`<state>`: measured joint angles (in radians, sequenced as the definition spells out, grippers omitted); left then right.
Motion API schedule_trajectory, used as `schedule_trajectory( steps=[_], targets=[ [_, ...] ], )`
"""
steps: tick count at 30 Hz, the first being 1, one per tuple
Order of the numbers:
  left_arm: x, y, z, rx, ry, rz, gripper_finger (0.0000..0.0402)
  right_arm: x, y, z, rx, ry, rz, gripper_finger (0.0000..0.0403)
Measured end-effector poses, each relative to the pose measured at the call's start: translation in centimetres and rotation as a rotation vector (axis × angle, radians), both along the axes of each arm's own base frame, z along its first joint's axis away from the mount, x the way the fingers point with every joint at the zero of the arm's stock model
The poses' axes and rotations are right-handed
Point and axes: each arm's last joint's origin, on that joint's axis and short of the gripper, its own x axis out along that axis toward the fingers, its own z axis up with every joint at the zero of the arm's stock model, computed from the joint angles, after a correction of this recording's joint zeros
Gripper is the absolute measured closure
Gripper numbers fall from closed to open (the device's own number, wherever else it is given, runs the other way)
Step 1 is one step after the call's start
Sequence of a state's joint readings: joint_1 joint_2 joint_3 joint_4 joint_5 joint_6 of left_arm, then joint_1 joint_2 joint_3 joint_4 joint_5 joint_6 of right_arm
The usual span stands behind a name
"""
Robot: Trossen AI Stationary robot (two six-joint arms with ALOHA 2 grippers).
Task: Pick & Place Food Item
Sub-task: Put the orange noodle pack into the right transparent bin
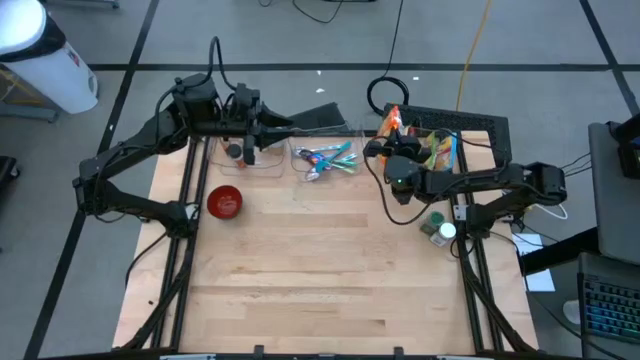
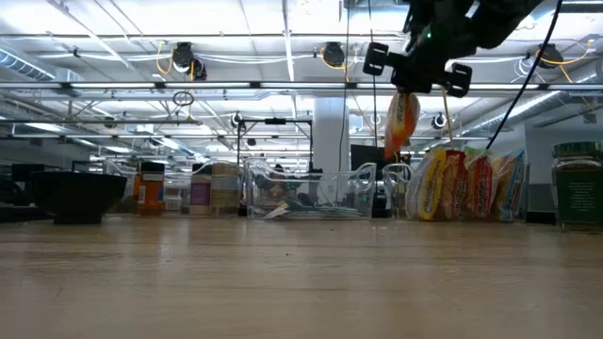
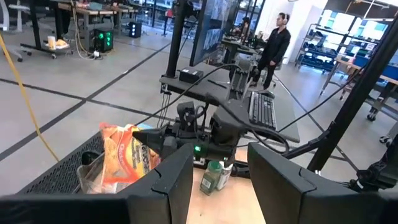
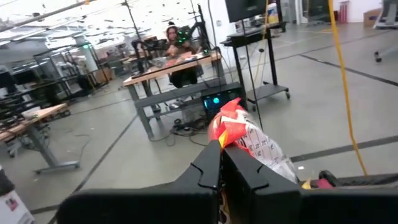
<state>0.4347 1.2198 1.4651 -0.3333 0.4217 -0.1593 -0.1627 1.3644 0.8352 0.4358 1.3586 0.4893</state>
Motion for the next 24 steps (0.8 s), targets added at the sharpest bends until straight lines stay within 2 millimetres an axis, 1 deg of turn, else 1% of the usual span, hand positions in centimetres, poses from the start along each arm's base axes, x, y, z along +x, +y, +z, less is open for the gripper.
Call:
schedule_trajectory(
  steps=[4, 7, 17, 21, 24],
  targets=[
    [0.0, 0.0, -0.2, -0.01, 0.021, 0.0, 0.0243, -0.2, -0.4, -1.2, 0.009, -0.005, -0.02, 0.0403],
    [0.0, 0.0, -0.3, -0.01, 0.029, 0.0, 0.0243, -0.6, -1.0, -1.7, 0.012, -0.05, -0.045, 0.0403],
    [0.0, 0.0, -0.4, -0.009, 0.036, -0.001, 0.0243, -2.1, -3.2, -3.3, 0.022, -0.07, -0.139, 0.0403],
    [0.0, 0.0, -0.4, -0.009, 0.036, 0.0, 0.0243, -2.0, -4.2, -4.0, 0.049, -0.053, -0.109, 0.0403],
    [0.0, 0.0, -0.4, -0.008, 0.036, 0.001, 0.0243, -1.3, -4.9, -5.2, 0.066, -0.043, -0.086, 0.0403]
  ],
)
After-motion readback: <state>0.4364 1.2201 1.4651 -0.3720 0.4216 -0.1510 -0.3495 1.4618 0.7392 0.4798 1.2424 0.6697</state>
